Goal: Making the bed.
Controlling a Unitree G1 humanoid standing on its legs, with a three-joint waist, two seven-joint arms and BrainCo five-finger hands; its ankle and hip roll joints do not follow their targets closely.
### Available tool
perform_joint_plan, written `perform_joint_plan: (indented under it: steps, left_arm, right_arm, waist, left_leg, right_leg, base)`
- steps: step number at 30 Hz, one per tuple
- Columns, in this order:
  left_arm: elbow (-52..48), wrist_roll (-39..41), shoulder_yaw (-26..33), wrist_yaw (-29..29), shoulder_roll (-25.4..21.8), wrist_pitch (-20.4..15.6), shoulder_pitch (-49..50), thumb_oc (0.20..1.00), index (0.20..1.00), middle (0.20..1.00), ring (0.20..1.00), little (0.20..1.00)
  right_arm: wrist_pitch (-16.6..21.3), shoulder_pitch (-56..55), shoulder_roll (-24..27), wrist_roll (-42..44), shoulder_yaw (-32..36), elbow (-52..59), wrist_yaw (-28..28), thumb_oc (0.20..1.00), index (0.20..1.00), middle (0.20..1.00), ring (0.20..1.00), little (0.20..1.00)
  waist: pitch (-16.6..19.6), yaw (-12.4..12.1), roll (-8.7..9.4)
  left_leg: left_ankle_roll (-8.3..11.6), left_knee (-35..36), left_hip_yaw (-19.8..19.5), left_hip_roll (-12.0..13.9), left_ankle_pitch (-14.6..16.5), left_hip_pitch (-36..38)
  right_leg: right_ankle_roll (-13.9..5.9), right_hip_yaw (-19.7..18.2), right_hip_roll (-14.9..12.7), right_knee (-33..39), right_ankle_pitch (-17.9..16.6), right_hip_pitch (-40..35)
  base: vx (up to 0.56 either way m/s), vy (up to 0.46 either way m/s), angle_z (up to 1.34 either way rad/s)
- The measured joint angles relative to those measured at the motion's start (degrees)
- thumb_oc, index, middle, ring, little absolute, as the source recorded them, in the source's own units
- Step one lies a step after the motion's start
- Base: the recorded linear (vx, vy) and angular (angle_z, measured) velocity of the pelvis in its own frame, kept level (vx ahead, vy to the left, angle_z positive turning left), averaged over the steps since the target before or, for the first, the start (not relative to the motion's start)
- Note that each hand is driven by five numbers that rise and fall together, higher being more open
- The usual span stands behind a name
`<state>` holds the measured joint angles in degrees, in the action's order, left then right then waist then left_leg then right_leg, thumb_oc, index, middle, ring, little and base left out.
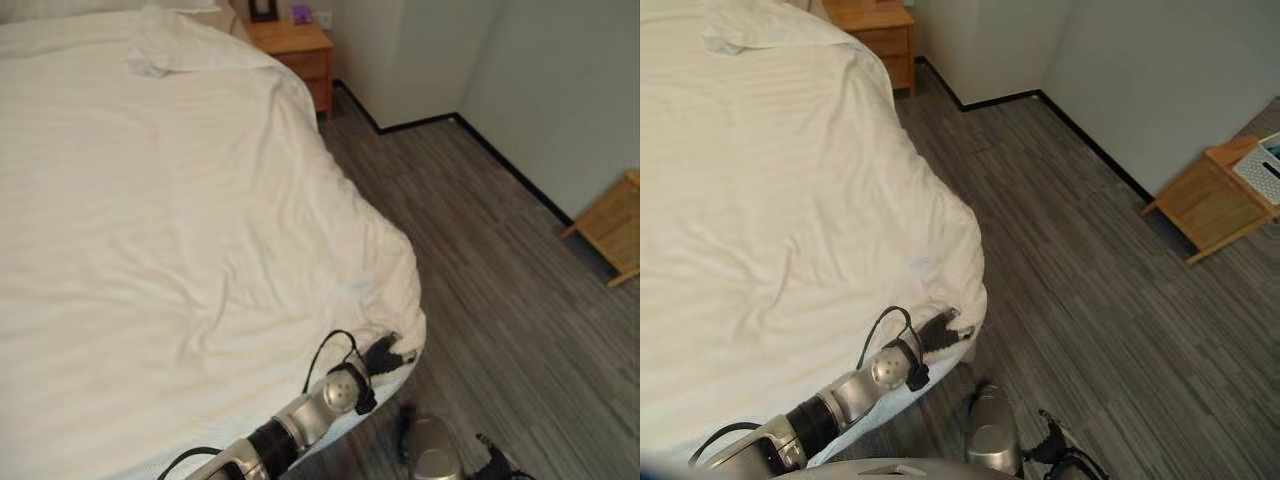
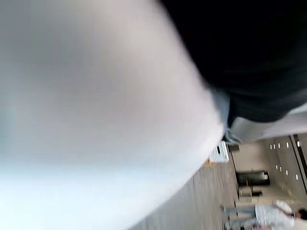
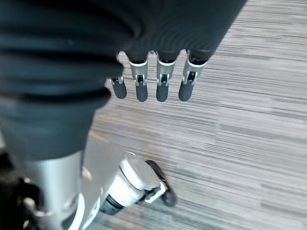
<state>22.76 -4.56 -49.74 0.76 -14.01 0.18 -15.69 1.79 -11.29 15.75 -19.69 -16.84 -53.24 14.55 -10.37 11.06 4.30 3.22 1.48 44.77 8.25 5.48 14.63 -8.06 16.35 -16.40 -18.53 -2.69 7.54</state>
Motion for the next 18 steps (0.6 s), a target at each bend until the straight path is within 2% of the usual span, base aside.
perform_joint_plan:
  steps: [2, 3, 4, 5, 6, 9, 10, 12, 13, 15, 16, 18]
  left_arm:
    - [1.7, 0.2, 0.0, -2.0, 0.2, 0.0, 0.3, 1.000, 1.000, 1.000, 1.000, 1.000]
    - [1.6, 2.4, 0.5, -2.7, 0.2, -0.1, 1.8, 1.000, 1.000, 1.000, 1.000, 1.000]
    - [1.5, 3.7, 0.9, -2.9, 1.1, -0.3, 2.0, 1.000, 1.000, 1.000, 1.000, 1.000]
    - [1.5, 4.5, 1.3, -2.9, 2.1, -0.4, 2.2, 1.000, 1.000, 1.000, 1.000, 1.000]
    - [1.5, 5.1, 1.9, -3.0, 3.9, -0.4, 2.2, 1.000, 1.000, 1.000, 1.000, 1.000]
    - [1.6, 9.0, 2.2, -3.2, 4.5, -0.2, 3.3, 1.000, 1.000, 1.000, 1.000, 1.000]
    - [1.0, 11.5, 2.7, -3.2, 4.6, -0.2, 4.2, 1.000, 1.000, 1.000, 1.000, 1.000]
    - [0.0, 13.5, 3.1, -3.2, 4.3, 0.0, 4.2, 1.000, 1.000, 1.000, 1.000, 1.000]
    - [-0.4, 14.9, 3.8, -3.2, 4.0, 0.0, 4.2, 1.000, 1.000, 1.000, 1.000, 1.000]
    - [-0.7, 17.2, 3.6, -3.2, 5.1, 0.1, 4.0, 1.000, 1.000, 1.000, 1.000, 1.000]
    - [-1.9, 20.5, 3.1, -3.1, 5.3, 0.6, 2.4, 1.000, 1.000, 1.000, 1.000, 1.000]
    - [-7.4, 24.2, 3.5, -2.6, 4.8, 0.7, 0.2, 1.000, 1.000, 1.000, 1.000, 1.000]
  right_arm:
    - [-0.1, 2.7, -0.6, 0.1, -0.7, -3.2, 0.2, 1.000, 1.000, 1.000, 1.000, 1.000]
    - [-1.0, 4.3, -1.4, 0.4, -2.1, -5.8, 0.3, 1.000, 1.000, 1.000, 1.000, 1.000]
    - [-1.1, 4.6, -0.8, 0.5, -2.2, -7.1, 0.3, 1.000, 1.000, 1.000, 1.000, 1.000]
    - [-1.2, 5.3, 0.2, 0.5, -2.3, -8.1, 0.1, 1.000, 1.000, 1.000, 1.000, 1.000]
    - [-1.6, 6.0, 2.4, 0.6, -2.3, -8.8, 0.2, 1.000, 1.000, 1.000, 1.000, 1.000]
    - [-1.8, 4.7, 2.1, 1.2, -0.8, -10.6, 0.3, 1.000, 1.000, 1.000, 1.000, 1.000]
    - [-2.3, 4.3, 2.2, 1.8, -1.6, -11.9, 0.4, 1.000, 1.000, 1.000, 1.000, 1.000]
    - [-2.5, 5.3, 2.4, 2.3, -1.4, -12.9, 0.5, 1.000, 1.000, 1.000, 1.000, 1.000]
    - [-2.7, 6.2, 2.5, 2.4, -1.5, -13.1, 0.5, 1.000, 1.000, 1.000, 1.000, 1.000]
    - [-2.6, 6.6, 4.3, 2.8, -0.3, -13.2, 0.9, 1.000, 1.000, 1.000, 1.000, 1.000]
    - [-2.8, 6.5, 5.2, 4.2, 2.1, -13.8, 1.5, 1.000, 1.000, 1.000, 1.000, 1.000]
    - [-3.3, 6.3, 5.2, 5.2, 4.9, -15.2, 1.6, 1.000, 1.000, 1.000, 1.000, 1.000]
  waist:
    - [-0.2, -0.7, -0.85]
    - [0.8, -1.4, 0.82]
    - [1.4, -1.8, -0.31]
    - [1.4, -1.8, -1.91]
    - [0.9, -2.0, -5.71]
    - [0.8, -1.7, -5.30]
    - [0.8, -2.8, -5.17]
    - [0.0, -3.5, -4.61]
    - [-0.8, -3.4, -3.30]
    - [-1.3, -3.3, -2.37]
    - [-1.3, -2.1, -2.73]
    - [-1.3, -1.5, -2.69]
  left_leg:
    - [-0.02, -6.3, 0.0, 2.7, 0.0, -1.1]
    - [1.93, -13.2, -0.5, 4.8, 1.3, -4.9]
    - [3.23, -7.8, -1.2, 3.6, 1.1, -5.5]
    - [4.19, -2.8, -1.2, 3.6, -0.7, -5.4]
    - [5.29, 2.3, -0.2, 4.7, -5.3, -5.2]
    - [5.78, -2.3, -0.2, 6.9, -5.9, -4.3]
    - [5.80, -4.4, -0.7, 7.8, -5.8, -4.3]
    - [5.82, -9.5, -3.5, 9.8, -5.8, -5.7]
    - [5.80, -15.5, -5.9, 11.2, -5.8, -8.1]
    - [6.58, -14.5, -10.1, 9.5, -7.8, -7.2]
    - [6.69, -13.3, -12.7, 8.6, -7.9, -7.1]
    - [7.04, -12.4, -15.0, 8.2, -7.7, -7.5]
  right_leg:
    - [2.48, 1.9, 2.9, 10.5, -1.2, -5.1]
    - [2.98, 1.7, 3.0, 19.6, -3.6, -8.3]
    - [2.45, 1.4, 3.5, 22.2, -4.3, -8.4]
    - [2.16, 1.1, 4.5, 23.0, -4.7, -8.1]
    - [1.76, 0.2, 6.8, 24.1, -4.9, -8.7]
    - [1.73, 1.2, 7.5, 24.2, -4.9, -11.3]
    - [1.85, 1.2, 8.3, 24.1, -5.1, -12.2]
    - [1.94, 1.3, 8.4, 24.2, -5.1, -12.8]
    - [2.00, 1.7, 7.5, 24.2, -5.1, -13.7]
    - [2.06, 2.3, 6.9, 24.1, -5.1, -14.7]
    - [2.07, 3.8, 6.4, 24.2, -5.1, -15.8]
    - [2.03, 5.6, 6.3, 24.2, -5.1, -16.6]
  base:
    - [-0.27, -0.306, -0.72]
    - [-0.22, -0.248, -0.80]
    - [-0.21, -0.314, -0.71]
    - [-0.19, -0.313, -0.57]
    - [-0.19, -0.311, -0.51]
    - [-0.21, -0.191, -0.07]
    - [-0.23, -0.183, 0.00]
    - [-0.22, -0.194, -0.03]
    - [-0.20, -0.178, -0.03]
    - [-0.21, -0.120, 0.11]
    - [-0.16, -0.076, 0.51]
    - [-0.07, -0.010, 0.62]
